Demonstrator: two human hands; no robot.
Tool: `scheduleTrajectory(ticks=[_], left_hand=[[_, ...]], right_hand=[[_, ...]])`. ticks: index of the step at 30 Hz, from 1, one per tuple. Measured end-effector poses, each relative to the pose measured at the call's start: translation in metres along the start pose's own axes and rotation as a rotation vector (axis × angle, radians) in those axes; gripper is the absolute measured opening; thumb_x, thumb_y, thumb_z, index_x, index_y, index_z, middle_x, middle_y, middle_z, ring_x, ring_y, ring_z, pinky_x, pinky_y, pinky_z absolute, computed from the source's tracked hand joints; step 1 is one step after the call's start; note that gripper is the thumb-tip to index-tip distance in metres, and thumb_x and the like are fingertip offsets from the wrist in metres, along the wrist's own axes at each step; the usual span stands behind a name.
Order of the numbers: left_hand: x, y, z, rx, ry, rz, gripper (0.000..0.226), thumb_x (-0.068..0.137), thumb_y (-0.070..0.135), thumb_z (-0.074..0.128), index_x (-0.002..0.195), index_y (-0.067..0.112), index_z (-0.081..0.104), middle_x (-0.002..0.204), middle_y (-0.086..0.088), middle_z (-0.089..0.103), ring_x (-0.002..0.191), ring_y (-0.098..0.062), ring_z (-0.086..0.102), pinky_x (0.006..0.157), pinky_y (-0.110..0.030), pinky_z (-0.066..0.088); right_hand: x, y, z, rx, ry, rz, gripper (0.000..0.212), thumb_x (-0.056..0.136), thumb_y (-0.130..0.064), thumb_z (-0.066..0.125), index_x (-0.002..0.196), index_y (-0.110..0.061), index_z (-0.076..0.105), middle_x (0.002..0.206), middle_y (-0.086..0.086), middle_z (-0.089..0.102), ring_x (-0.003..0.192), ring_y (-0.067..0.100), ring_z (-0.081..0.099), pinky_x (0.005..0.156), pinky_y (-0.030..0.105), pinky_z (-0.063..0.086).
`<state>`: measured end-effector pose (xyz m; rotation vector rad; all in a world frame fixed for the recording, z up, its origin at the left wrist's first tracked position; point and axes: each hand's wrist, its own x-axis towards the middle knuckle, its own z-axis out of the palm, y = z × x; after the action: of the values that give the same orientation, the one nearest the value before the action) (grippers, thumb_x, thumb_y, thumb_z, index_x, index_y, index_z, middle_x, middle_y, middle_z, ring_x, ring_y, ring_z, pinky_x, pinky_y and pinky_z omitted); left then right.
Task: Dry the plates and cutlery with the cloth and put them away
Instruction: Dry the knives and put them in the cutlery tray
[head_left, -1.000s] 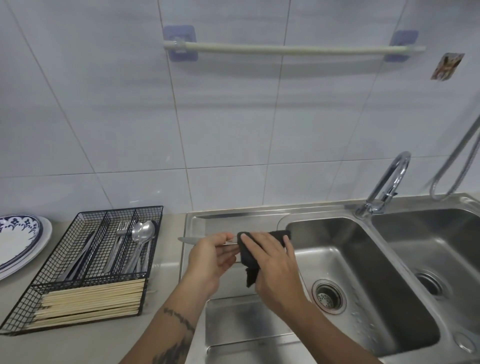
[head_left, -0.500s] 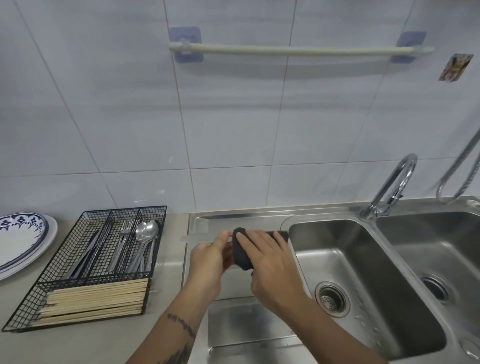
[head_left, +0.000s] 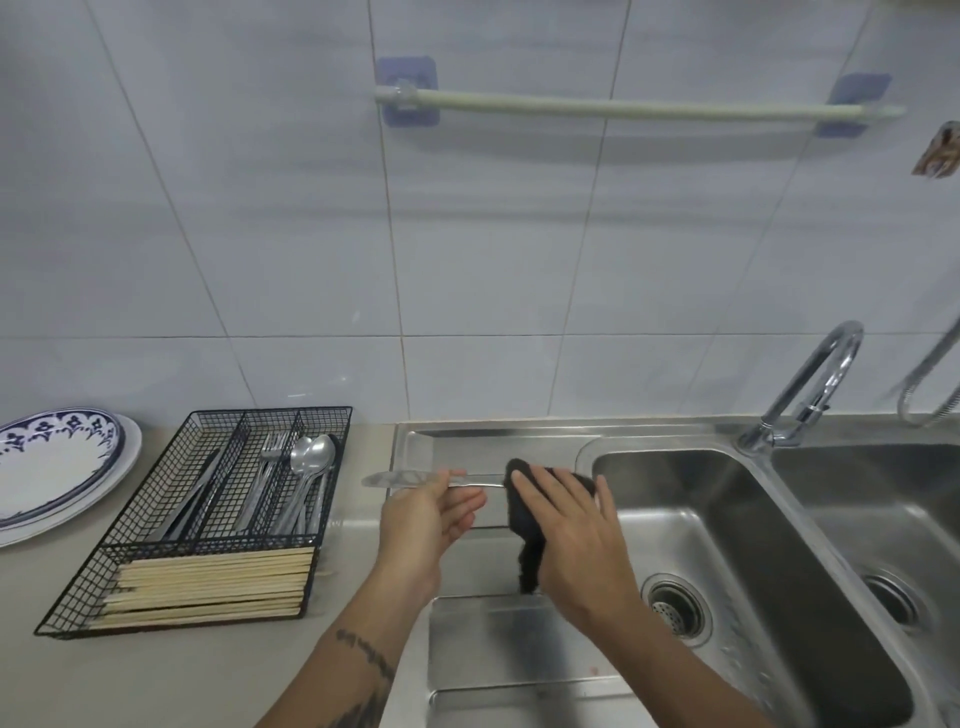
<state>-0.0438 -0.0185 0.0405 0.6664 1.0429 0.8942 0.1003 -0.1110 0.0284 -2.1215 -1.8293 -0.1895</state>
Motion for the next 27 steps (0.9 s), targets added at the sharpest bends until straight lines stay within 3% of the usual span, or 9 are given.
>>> scheduleTrajectory(ticks=[2, 7, 11, 14, 17, 22, 25, 27], left_hand=[[0.005, 0.003, -0.016, 0.020, 0.073, 0.057, 0.023, 0.101, 0.020, 0.055, 0.092, 0.006, 0.070, 0.078, -0.013, 0.076, 0.072, -0.019, 0.077, 0.063, -0.027, 0.056], [0.018, 0.016, -0.058, 0.091, 0.155, -0.020, 0.031, 0.104, 0.029, 0.049, 0.084, 0.009, 0.060, 0.049, -0.001, 0.054, 0.046, -0.015, 0.058, 0.052, -0.028, 0.051], [0.030, 0.028, -0.100, 0.230, 0.219, -0.093, 0.032, 0.105, 0.031, 0.046, 0.094, 0.007, 0.064, 0.050, 0.003, 0.038, 0.042, -0.011, 0.034, 0.046, -0.023, 0.034], [0.040, 0.050, -0.137, 0.209, 0.296, -0.138, 0.019, 0.097, 0.012, 0.052, 0.094, 0.006, 0.069, 0.050, 0.002, 0.038, 0.039, -0.011, 0.031, 0.041, -0.020, 0.026], [0.051, 0.082, -0.182, 0.263, 0.393, -0.125, 0.020, 0.096, 0.009, 0.048, 0.097, 0.006, 0.068, 0.053, 0.000, 0.040, 0.045, -0.014, 0.034, 0.045, -0.025, 0.027], [0.084, 0.129, -0.236, 0.619, 0.542, -0.003, 0.025, 0.099, 0.010, 0.049, 0.107, -0.007, 0.067, 0.061, -0.005, 0.048, 0.054, -0.018, 0.043, 0.055, -0.032, 0.037], [0.104, 0.146, -0.253, 0.700, 0.584, 0.047, 0.035, 0.097, 0.007, 0.049, 0.123, -0.014, 0.061, 0.081, -0.015, 0.061, 0.058, -0.016, 0.045, 0.051, -0.022, 0.041], [0.114, 0.153, -0.256, 0.701, 0.630, 0.087, 0.030, 0.094, 0.004, 0.050, 0.119, -0.005, 0.066, 0.104, -0.019, 0.071, 0.064, -0.016, 0.054, 0.053, -0.023, 0.048]], right_hand=[[-0.001, 0.010, -0.002, 0.003, -0.034, 0.078, 0.080, 0.065, -0.002, 0.073, 0.140, -0.023, 0.052, 0.138, -0.001, 0.058, 0.129, 0.026, 0.052, 0.114, 0.054, 0.025], [0.001, 0.007, -0.002, 0.032, -0.015, 0.057, 0.080, 0.061, 0.003, 0.069, 0.135, -0.024, 0.058, 0.125, -0.004, 0.065, 0.107, 0.021, 0.064, 0.106, 0.047, 0.038], [0.007, -0.004, 0.000, 0.039, -0.009, 0.016, 0.083, 0.054, 0.007, 0.075, 0.131, -0.021, 0.062, 0.117, -0.001, 0.068, 0.096, 0.024, 0.067, 0.096, 0.046, 0.046], [0.009, -0.013, 0.008, 0.042, -0.036, 0.027, 0.083, 0.051, 0.013, 0.072, 0.127, -0.020, 0.066, 0.110, -0.002, 0.070, 0.089, 0.026, 0.067, 0.087, 0.044, 0.048], [0.013, -0.024, 0.018, 0.080, -0.091, 0.019, 0.082, 0.050, 0.014, 0.073, 0.125, -0.020, 0.067, 0.103, -0.001, 0.071, 0.082, 0.028, 0.067, 0.081, 0.045, 0.051], [0.024, -0.038, 0.033, 0.156, -0.164, 0.009, 0.081, 0.046, 0.019, 0.072, 0.121, -0.015, 0.070, 0.099, 0.004, 0.072, 0.073, 0.033, 0.068, 0.073, 0.047, 0.054], [0.029, -0.040, 0.041, 0.186, -0.173, 0.015, 0.081, 0.045, 0.021, 0.072, 0.118, -0.014, 0.071, 0.094, 0.003, 0.071, 0.069, 0.032, 0.067, 0.069, 0.046, 0.055], [0.031, -0.039, 0.046, 0.187, -0.175, 0.011, 0.078, 0.046, 0.021, 0.074, 0.116, -0.012, 0.072, 0.091, 0.004, 0.072, 0.067, 0.030, 0.067, 0.068, 0.046, 0.056]])
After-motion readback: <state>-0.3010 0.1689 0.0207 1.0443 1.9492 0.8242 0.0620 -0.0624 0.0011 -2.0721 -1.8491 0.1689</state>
